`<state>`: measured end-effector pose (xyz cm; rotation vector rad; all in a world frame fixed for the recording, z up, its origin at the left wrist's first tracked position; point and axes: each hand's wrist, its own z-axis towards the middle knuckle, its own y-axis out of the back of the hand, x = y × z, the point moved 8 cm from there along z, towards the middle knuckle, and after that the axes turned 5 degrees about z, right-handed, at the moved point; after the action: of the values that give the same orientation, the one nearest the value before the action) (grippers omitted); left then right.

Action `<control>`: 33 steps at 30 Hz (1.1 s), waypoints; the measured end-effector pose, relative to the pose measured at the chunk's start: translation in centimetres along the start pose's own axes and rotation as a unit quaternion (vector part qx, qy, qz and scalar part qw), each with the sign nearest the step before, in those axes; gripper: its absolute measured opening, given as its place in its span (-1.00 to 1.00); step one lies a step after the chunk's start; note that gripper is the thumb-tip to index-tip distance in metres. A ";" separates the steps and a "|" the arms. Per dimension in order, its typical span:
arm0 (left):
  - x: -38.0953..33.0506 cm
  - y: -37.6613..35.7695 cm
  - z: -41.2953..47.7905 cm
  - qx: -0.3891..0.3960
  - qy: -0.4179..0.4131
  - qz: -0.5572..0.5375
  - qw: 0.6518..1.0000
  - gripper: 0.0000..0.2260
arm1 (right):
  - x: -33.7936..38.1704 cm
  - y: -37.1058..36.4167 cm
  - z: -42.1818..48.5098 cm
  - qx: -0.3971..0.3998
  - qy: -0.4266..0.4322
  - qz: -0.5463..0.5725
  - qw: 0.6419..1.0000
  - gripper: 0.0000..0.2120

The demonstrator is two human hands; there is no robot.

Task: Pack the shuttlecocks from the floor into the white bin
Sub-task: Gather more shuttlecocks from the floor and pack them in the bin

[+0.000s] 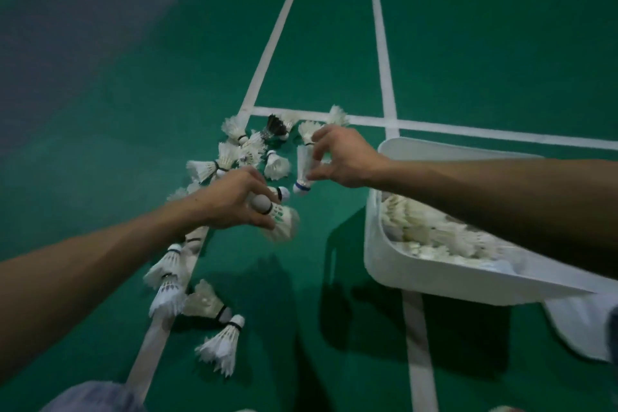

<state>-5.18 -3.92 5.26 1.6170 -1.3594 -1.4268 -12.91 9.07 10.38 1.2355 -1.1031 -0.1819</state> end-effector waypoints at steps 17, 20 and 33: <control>-22.2 1.8 8.2 0.053 -0.056 -0.050 0.996 -0.71 | -20.7 11.4 -16.0 -0.198 -0.216 0.160 0.943 -0.88; -22.0 -0.9 10.0 0.080 -0.068 -0.036 0.994 -0.70 | -23.4 8.8 -16.9 -0.187 -0.260 0.169 0.932 -0.85; -21.2 -5.0 13.0 0.089 -0.079 -0.037 0.992 -0.68 | -25.8 3.9 -14.6 -0.161 -0.308 0.129 0.929 -0.69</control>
<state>-14.04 19.82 4.88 1.7124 -1.5704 -1.5425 -16.73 36.90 0.01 0.7343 -1.6873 -0.5539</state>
